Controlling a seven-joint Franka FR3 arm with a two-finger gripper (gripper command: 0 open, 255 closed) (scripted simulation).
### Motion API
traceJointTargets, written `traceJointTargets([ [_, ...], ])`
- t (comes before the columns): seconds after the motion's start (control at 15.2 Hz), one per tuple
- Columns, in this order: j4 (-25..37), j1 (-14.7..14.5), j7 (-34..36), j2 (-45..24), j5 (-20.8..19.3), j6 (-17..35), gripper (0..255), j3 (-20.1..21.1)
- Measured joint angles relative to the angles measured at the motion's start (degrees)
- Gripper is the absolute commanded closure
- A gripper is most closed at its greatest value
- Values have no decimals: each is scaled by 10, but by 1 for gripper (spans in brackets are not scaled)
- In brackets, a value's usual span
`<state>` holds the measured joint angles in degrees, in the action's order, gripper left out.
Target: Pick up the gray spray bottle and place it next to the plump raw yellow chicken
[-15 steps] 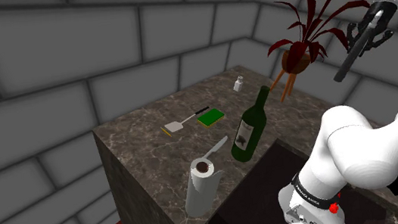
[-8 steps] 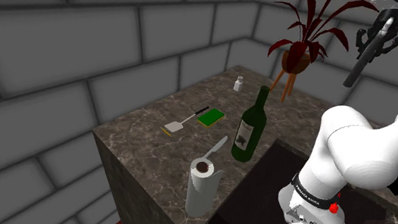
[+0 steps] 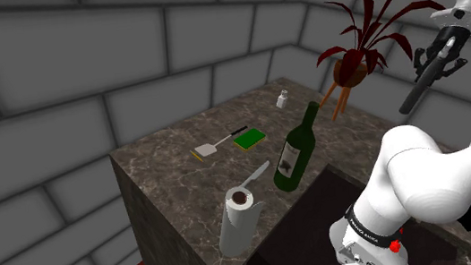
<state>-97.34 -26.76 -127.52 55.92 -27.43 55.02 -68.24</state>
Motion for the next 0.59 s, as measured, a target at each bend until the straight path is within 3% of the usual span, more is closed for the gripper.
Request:
traceJointTargets([
  [0.59, -70, 18, 1, 31, -28, 50, 255, -19],
])
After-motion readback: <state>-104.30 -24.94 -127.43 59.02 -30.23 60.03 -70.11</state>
